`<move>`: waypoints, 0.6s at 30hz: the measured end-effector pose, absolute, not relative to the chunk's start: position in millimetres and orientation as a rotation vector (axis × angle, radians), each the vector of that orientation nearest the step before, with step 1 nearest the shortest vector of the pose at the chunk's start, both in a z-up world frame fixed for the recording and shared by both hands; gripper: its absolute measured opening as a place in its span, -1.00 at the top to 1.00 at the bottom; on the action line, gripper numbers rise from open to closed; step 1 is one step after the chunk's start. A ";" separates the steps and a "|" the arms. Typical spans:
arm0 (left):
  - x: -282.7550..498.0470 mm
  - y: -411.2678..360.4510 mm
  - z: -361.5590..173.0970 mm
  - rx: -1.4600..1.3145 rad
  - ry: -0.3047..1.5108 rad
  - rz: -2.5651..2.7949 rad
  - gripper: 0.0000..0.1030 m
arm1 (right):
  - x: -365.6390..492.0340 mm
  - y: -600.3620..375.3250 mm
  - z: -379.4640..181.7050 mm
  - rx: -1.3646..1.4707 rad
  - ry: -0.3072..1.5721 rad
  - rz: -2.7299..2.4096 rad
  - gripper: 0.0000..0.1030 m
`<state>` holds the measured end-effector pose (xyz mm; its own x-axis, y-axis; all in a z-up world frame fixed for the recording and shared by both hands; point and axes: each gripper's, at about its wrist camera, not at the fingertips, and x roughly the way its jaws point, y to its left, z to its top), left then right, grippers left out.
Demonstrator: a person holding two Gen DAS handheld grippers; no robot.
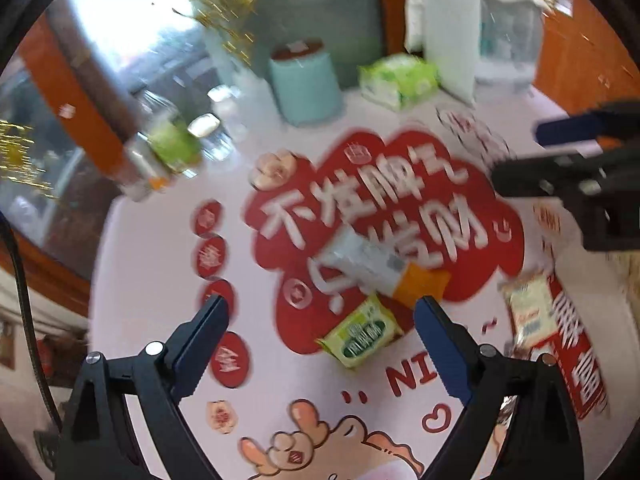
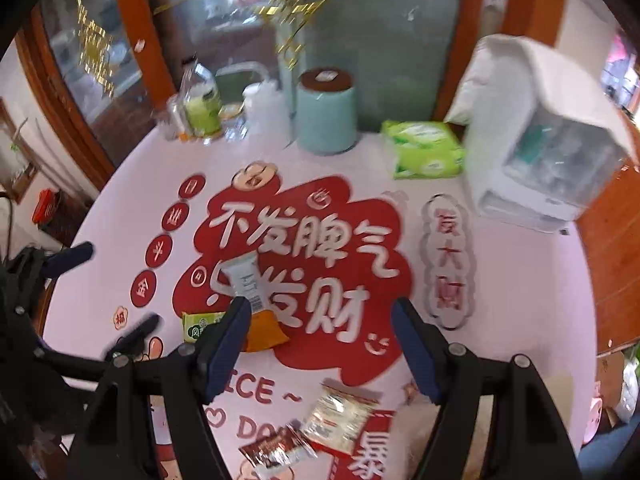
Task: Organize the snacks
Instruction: 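Move both open tools back toward the orange bar and green packet, then grasp the white-and-orange bar with right tool while left tool grasps the green packet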
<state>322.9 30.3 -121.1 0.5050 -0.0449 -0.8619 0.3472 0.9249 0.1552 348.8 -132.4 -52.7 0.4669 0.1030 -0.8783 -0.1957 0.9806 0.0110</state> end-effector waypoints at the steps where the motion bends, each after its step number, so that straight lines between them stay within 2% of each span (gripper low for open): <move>1: 323.0 30.9 -131.9 0.323 1.034 -0.257 -0.81 | 350.8 -127.4 -61.0 -0.099 1.081 0.193 -0.42; 8: 325.8 39.9 -197.1 0.301 1.109 -0.292 -0.81 | 365.5 -98.1 -132.0 -0.085 1.206 0.266 -0.42; 16: 337.8 56.5 -210.0 0.213 1.129 -0.302 -0.81 | 383.4 -70.5 -183.0 -0.091 1.265 0.283 -0.41; 18: 340.2 54.9 -212.0 0.215 1.132 -0.315 -0.81 | 386.5 -64.1 -191.9 -0.105 1.274 0.282 -0.30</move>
<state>340.2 54.9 -212.0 0.3878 -0.1377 -0.9114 0.3531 0.9355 0.0089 386.5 -64.1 -191.9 0.2630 0.1506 -0.9530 -0.2661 0.9608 0.0784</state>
